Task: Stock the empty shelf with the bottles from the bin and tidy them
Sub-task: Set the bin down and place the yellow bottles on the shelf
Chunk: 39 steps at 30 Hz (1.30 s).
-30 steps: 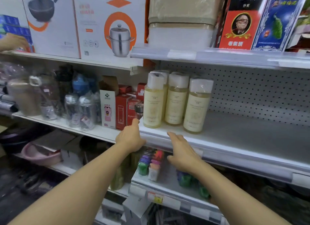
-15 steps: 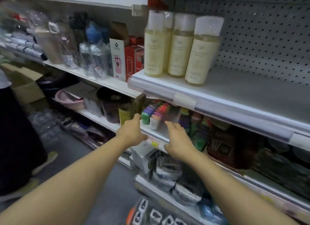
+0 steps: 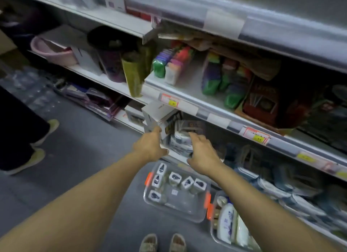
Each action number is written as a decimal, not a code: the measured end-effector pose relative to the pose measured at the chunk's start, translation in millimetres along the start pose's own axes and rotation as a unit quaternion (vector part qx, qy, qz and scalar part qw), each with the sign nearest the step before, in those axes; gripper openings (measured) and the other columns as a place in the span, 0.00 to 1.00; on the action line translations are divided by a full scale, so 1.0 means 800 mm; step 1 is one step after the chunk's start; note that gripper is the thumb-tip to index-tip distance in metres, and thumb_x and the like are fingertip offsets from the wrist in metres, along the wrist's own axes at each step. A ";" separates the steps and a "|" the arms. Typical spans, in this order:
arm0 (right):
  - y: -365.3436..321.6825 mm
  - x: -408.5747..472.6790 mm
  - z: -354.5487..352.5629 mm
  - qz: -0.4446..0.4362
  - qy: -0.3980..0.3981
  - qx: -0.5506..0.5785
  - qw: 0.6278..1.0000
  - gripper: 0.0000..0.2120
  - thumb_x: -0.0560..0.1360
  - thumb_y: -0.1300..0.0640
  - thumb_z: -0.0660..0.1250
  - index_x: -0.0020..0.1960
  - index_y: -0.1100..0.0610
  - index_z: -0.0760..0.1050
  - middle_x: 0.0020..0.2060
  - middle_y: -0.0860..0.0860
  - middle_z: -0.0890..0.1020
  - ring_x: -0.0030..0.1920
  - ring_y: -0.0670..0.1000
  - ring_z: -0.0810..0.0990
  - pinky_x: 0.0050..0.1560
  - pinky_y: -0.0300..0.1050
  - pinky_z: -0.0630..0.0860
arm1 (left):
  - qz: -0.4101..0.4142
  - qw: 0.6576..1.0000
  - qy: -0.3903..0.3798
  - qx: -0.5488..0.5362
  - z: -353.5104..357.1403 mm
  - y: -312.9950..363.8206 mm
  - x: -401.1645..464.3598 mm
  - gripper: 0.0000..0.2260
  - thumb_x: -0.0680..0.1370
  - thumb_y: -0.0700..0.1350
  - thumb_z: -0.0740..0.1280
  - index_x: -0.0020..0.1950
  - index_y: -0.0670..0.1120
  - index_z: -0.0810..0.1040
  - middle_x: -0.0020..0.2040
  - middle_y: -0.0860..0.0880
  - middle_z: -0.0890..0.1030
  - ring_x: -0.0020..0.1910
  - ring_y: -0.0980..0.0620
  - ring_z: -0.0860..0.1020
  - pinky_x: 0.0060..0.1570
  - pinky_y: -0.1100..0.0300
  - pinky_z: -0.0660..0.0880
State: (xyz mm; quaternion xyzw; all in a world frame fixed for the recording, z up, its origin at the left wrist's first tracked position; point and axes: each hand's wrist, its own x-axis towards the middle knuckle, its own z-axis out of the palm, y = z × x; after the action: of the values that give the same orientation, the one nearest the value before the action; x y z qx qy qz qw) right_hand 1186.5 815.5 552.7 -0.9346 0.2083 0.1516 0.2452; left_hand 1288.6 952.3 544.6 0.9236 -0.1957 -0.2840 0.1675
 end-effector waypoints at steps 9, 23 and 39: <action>0.061 0.006 0.145 0.097 -0.066 0.032 0.993 0.34 0.74 0.62 0.67 0.75 0.55 0.55 0.69 0.58 0.64 0.69 0.59 0.64 0.64 0.49 0.67 | -0.005 0.994 -0.103 0.023 0.127 -0.086 0.036 0.29 0.74 0.49 0.71 0.70 0.47 0.61 0.64 0.43 0.75 0.61 0.42 0.74 0.57 0.50 0.73; 0.151 0.069 0.346 0.135 -0.120 0.072 0.981 0.36 0.72 0.63 0.69 0.75 0.56 0.56 0.69 0.59 0.66 0.69 0.59 0.66 0.63 0.48 0.68 | -0.044 0.988 -0.142 0.038 0.322 -0.206 0.100 0.29 0.72 0.49 0.71 0.70 0.49 0.63 0.62 0.47 0.75 0.62 0.44 0.74 0.57 0.52 0.73; 0.236 0.172 0.605 0.085 -0.158 0.109 0.978 0.37 0.72 0.61 0.69 0.76 0.54 0.54 0.70 0.55 0.64 0.69 0.55 0.64 0.66 0.48 0.67 | 0.001 0.990 -0.079 0.116 0.537 -0.345 0.208 0.33 0.71 0.46 0.73 0.72 0.53 0.63 0.71 0.50 0.64 0.65 0.45 0.69 0.58 0.52 0.71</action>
State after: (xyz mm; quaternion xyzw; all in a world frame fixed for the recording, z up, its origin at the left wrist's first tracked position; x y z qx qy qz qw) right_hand 1130.3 874.9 21.8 -0.8454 0.2610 0.2935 0.3618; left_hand 1235.7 1030.4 16.1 0.9114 -0.2405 -0.3310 0.0435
